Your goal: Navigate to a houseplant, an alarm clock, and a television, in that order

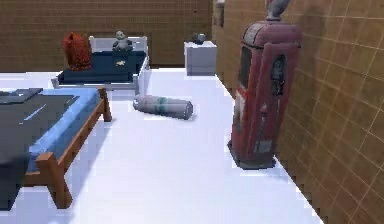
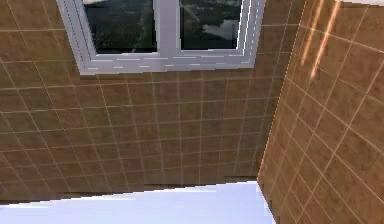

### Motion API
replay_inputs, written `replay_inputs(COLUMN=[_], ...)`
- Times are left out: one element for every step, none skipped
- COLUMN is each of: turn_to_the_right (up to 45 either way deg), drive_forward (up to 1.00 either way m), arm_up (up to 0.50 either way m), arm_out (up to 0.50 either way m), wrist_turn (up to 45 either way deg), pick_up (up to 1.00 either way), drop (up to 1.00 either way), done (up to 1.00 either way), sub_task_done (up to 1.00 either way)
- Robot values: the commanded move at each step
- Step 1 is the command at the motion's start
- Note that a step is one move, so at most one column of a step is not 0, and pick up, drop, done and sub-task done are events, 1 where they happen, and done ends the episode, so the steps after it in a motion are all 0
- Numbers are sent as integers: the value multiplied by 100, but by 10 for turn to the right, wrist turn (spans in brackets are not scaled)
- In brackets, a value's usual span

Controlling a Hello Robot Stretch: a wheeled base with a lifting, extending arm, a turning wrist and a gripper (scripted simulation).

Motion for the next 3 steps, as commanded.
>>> replay_inputs(turn_to_the_right=[0, 0, 30], drive_forward=[100, 100, 0], arm_up=[0, 0, 0], arm_out=[0, 0, 0], wrist_turn=[0, 0, 0], pick_up=[0, 0, 0], drop=[0, 0, 0], done=[0, 0, 0], sub_task_done=[0, 0, 0])
